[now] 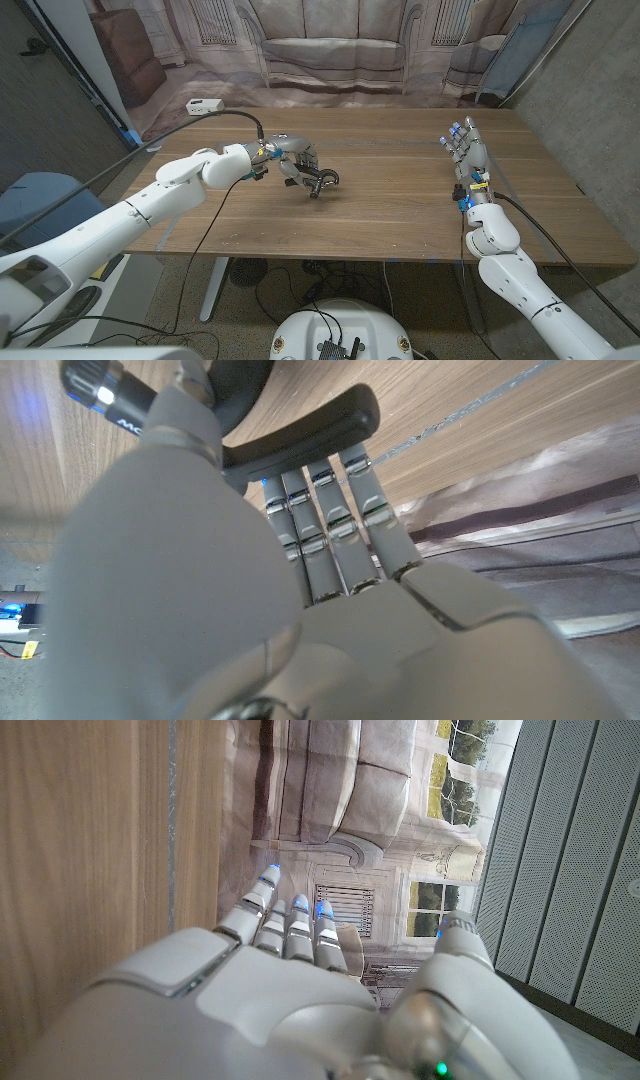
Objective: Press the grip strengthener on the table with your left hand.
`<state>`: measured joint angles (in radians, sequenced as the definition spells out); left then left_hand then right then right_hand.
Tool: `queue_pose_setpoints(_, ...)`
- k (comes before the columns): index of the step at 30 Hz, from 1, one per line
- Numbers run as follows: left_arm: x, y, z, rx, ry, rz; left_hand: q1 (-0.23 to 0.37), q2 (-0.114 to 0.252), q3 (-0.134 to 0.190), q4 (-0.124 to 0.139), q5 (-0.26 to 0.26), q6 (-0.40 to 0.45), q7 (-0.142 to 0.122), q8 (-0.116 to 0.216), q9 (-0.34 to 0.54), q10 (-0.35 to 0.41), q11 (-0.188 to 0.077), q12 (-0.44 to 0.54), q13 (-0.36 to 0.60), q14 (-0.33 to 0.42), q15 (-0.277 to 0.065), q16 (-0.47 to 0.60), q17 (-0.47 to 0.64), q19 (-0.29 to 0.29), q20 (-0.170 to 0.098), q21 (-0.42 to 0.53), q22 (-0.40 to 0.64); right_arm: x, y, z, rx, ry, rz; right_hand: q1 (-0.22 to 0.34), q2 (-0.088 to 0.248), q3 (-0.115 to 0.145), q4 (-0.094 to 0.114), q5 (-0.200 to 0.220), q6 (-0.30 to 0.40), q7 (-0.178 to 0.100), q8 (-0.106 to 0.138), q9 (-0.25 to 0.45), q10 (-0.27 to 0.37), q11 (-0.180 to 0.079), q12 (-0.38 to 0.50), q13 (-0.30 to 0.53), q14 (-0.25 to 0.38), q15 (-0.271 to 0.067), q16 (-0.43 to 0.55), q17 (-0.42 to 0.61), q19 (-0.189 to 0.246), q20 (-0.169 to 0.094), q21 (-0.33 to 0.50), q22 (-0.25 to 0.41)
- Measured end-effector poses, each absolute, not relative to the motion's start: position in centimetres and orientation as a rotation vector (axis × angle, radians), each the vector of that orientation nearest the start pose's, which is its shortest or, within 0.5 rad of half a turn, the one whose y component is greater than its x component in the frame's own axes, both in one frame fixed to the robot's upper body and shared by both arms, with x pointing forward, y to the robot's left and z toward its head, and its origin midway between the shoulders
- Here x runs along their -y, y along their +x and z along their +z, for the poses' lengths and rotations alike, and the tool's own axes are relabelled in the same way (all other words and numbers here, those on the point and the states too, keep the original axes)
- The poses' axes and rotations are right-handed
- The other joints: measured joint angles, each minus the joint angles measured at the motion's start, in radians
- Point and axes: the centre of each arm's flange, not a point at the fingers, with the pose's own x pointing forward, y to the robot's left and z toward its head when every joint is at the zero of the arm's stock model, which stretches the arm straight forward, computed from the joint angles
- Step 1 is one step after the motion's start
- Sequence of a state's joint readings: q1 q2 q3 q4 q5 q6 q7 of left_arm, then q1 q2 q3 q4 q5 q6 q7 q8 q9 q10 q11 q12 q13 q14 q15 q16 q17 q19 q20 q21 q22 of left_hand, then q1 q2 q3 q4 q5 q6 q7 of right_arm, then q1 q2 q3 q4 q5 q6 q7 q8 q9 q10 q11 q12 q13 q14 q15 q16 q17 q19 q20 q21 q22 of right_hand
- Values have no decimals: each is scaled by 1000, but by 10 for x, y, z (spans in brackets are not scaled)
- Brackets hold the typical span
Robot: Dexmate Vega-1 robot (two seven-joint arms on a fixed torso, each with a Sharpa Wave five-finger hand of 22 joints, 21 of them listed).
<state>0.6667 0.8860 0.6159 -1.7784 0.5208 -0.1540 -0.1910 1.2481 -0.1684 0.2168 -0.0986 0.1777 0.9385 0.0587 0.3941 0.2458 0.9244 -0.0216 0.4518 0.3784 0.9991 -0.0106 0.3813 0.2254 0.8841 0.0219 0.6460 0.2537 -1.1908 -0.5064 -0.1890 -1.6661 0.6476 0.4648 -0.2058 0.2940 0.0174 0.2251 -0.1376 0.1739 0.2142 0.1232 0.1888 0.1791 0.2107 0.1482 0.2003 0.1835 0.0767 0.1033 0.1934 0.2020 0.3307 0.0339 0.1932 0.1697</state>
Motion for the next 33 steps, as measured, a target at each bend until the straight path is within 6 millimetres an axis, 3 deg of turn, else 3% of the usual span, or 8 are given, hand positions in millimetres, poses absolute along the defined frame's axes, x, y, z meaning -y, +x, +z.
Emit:
queue_pose_setpoints(16, -187, 574, 43, 757, 1651, -335, 11, -11, -4, -4, 0, 16, 2, 13, 0, 12, 9, 15, 44, 19, 18, 26, 25, 10, 1, 48, -2, 319, 550, -51, 793, 248, 12, 0, 0, 0, 0, 0, 0, 0, 0, 0, 0, 0, 0, 0, 0, 0, 0, 0, 0, 0, 0, 0)
queue_pose_setpoints(21, -187, 574, 42, 756, 1650, -335, 10, -10, -4, -4, 0, 22, 7, 4, 0, 12, 8, 15, 47, 19, 17, 23, 25, 5, -4, 58, -5, 319, 550, -51, 793, 248, 12, 0, 0, 0, 0, 0, 0, 0, 0, 0, 0, 0, 0, 0, 0, 0, 0, 0, 0, 0, 0, 0)
queue_pose_setpoints(27, -188, 576, 41, 754, 1641, -335, 10, -10, -4, -4, 0, 17, -1, -16, 0, -13, -17, 7, 48, 6, -37, -35, -6, -26, -35, 65, -15, 319, 550, -52, 789, 247, 13, 0, 0, -4, 4, 0, 0, 0, 0, 0, 0, 0, 0, 0, 0, 0, 0, 0, 0, 0, 0, 0)
queue_pose_setpoints(29, -189, 577, 41, 751, 1641, -334, 7, -7, -4, -4, 0, 5, -11, -24, 25, -19, -22, -6, 84, 0, -47, -43, -12, -33, -42, 66, -18, 319, 550, -52, 788, 247, 13, 0, 0, -4, 4, 0, 0, 0, 0, 0, 0, 0, 0, 0, 0, 0, 0, 0, 0, 0, 0, 0)
queue_pose_setpoints(33, -189, 576, 41, 760, 1639, -334, 7, -7, -4, -4, 12, -19, -7, -32, 31, -25, -29, -20, 93, -8, -56, -50, -11, -37, -46, 72, -23, 319, 550, -53, 786, 247, 13, 0, 0, -4, 4, 0, 0, 0, 0, 0, 0, 0, 0, 0, 0, 0, 0, 0, 0, 0, 0, 0)
